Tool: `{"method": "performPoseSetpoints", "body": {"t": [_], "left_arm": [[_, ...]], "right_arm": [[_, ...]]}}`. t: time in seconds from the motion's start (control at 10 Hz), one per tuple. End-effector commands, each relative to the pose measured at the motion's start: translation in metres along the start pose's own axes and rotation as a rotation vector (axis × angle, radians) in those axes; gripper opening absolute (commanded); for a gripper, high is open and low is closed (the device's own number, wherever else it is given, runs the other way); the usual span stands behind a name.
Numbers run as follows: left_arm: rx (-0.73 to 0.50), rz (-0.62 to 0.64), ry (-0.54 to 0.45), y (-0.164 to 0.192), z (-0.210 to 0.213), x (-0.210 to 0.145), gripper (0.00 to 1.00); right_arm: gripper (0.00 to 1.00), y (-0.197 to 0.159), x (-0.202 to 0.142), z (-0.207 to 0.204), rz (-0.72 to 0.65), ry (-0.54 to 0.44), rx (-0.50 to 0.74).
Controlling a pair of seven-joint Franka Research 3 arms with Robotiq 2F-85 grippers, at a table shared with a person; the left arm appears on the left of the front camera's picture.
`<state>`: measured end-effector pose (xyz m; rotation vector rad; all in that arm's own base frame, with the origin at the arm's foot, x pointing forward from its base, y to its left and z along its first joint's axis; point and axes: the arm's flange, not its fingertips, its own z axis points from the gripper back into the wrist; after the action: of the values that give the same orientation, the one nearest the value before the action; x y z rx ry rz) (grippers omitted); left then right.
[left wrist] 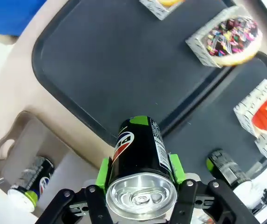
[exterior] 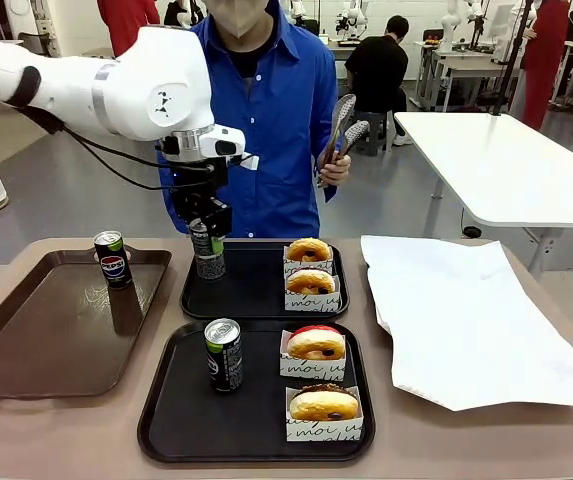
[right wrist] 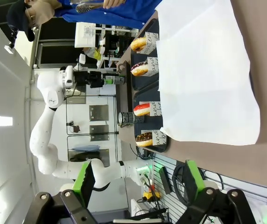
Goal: Set up donuts and drinks on trays.
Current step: Pick up one Pepsi coke from the Handle tray and place it on the Flat Tray without a Pepsi coke.
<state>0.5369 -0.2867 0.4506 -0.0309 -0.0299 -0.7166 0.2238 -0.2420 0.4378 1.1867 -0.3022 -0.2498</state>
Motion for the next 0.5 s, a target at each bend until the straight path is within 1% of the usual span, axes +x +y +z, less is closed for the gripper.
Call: {"method": "performPoseSetpoints", "body": {"t": [0.0,0.2,0.4], "left_arm": [[0.034,0.034,0.002,0.007,0.001,0.017,0.59],[0.024,0.061,-0.006,0.012,-0.025,0.015,0.59],[0.019,0.063,-0.019,0.015,-0.043,0.016,0.59]], "right_arm": [[1.0,0.001,0.003,-0.002,0.009,-0.009,0.021],[1.0,0.001,0.003,-0.002,0.009,-0.009,0.021],[1.0,0.001,0.003,-0.002,0.009,-0.009,0.021]]}}
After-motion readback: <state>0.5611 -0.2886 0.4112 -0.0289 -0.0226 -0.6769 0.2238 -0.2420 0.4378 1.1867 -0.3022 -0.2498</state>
